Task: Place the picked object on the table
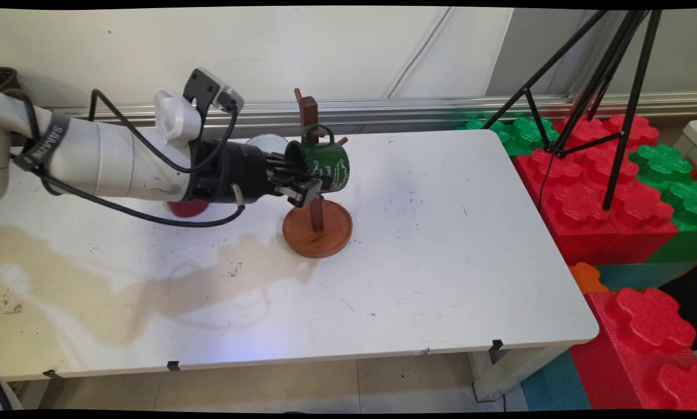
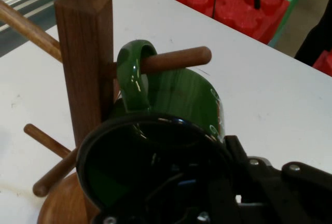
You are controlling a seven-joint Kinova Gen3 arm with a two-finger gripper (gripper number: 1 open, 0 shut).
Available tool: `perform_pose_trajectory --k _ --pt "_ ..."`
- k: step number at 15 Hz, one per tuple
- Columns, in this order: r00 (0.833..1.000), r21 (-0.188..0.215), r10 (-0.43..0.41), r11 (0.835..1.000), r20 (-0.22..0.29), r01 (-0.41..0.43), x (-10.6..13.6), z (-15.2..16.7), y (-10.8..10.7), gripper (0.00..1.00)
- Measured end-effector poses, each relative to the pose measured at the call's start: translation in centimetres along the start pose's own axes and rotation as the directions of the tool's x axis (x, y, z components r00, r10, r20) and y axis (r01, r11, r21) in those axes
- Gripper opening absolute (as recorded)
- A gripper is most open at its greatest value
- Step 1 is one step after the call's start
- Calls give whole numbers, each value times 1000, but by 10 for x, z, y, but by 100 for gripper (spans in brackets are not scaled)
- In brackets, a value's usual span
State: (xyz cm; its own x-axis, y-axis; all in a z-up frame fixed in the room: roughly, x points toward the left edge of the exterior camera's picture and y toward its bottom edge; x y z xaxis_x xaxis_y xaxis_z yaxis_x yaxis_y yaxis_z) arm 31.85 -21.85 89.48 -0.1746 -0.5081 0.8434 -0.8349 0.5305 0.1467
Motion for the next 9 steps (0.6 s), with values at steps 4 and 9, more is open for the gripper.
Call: perform_pose_trajectory --k 4,9 --pt "1000 1 -3 1000 -6 3 0 -8 3 0" --pt "1000 -33 26 999 -8 -26 3 -15 12 0"
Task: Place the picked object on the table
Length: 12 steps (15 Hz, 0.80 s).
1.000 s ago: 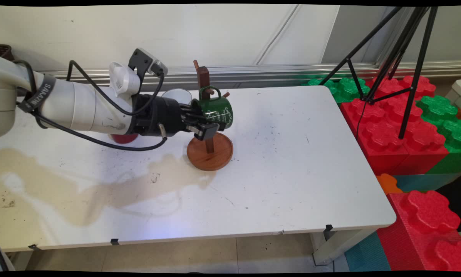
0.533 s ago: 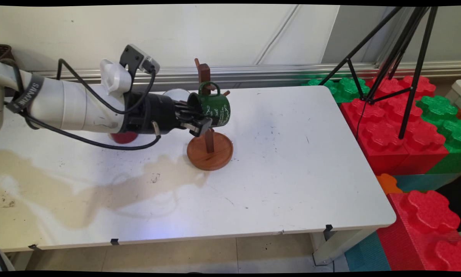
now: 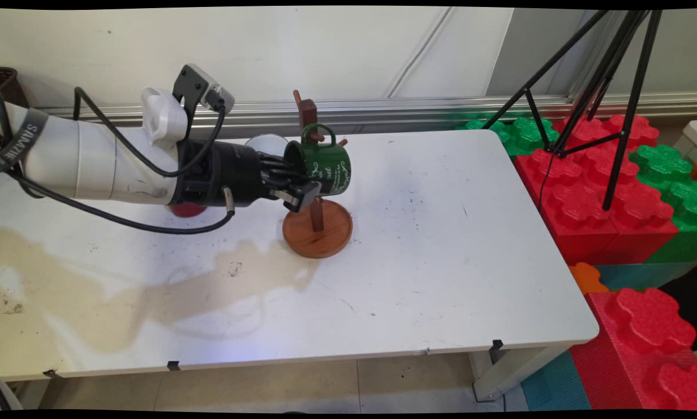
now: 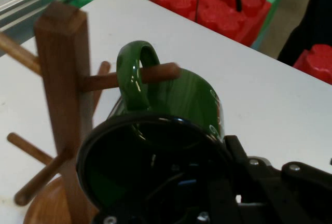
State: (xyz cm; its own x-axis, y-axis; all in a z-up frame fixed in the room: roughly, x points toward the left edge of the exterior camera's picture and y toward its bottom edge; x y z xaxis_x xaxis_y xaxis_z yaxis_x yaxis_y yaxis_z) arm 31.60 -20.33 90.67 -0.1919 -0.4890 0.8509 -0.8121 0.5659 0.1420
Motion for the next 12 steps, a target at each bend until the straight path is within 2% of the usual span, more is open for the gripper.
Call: perform_pose_trajectory --k 9,11,12 --pt "996 -81 93 992 -9 -93 4 -13 21 0" --pt "990 -106 140 985 17 -137 0 -21 25 0" --pt "982 -116 180 978 49 -173 -4 -26 25 0"
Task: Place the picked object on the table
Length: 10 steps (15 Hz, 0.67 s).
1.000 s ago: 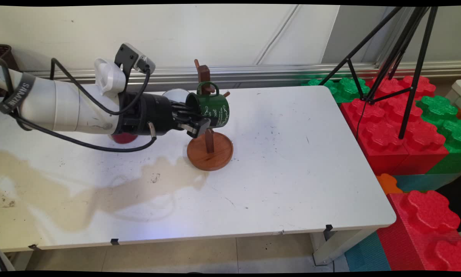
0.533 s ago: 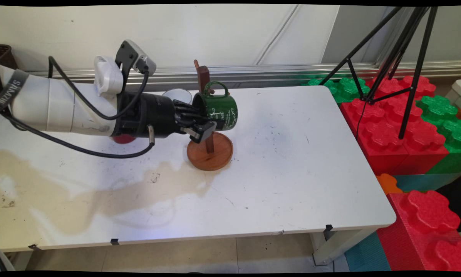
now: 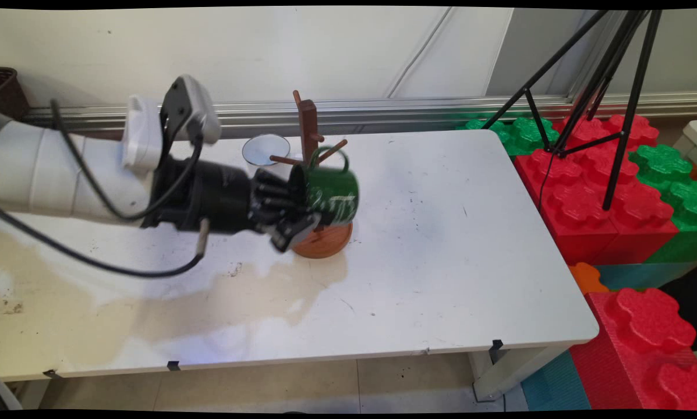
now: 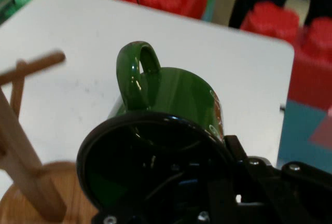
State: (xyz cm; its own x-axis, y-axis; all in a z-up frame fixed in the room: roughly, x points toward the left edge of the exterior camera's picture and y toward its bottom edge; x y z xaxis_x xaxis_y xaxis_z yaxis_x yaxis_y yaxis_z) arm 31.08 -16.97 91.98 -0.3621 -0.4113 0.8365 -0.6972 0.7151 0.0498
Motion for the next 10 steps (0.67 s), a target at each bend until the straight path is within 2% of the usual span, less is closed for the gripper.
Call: perform_pose_trajectory --k 1,4,6,8,10 --pt "1000 -4 18 1000 15 -18 -2 -2 1 0" --pt "988 6 112 994 111 -113 -10 -16 -4 0" --pt "968 -4 178 984 176 -180 -13 -26 -9 0" --pt "947 -23 232 972 221 -233 -16 -34 -13 0" --pt "920 -31 282 958 272 -285 -16 -42 -20 0"
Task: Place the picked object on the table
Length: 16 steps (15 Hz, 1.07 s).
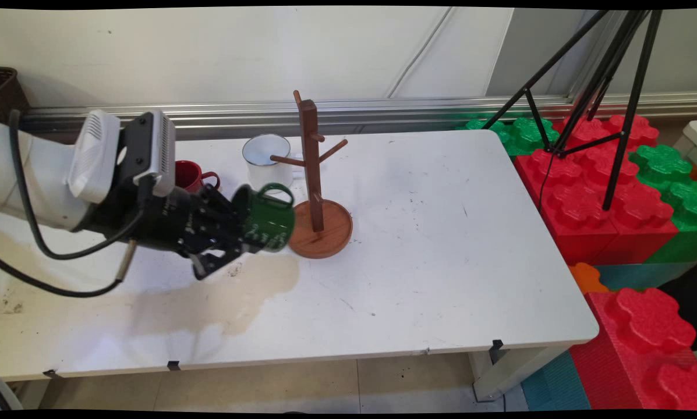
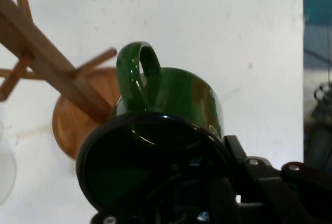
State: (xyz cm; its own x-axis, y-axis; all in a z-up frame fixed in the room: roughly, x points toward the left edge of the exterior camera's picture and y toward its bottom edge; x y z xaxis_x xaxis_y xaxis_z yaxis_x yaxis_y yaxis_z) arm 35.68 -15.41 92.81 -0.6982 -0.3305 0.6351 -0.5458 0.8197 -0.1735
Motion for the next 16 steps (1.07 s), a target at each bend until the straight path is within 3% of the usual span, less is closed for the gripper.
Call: perform_pose_trajectory --k 5,16 --pt "986 49 40 998 161 -48 -16 -6 -25 0" --pt "926 152 -15 987 377 -46 -28 31 -85 0"
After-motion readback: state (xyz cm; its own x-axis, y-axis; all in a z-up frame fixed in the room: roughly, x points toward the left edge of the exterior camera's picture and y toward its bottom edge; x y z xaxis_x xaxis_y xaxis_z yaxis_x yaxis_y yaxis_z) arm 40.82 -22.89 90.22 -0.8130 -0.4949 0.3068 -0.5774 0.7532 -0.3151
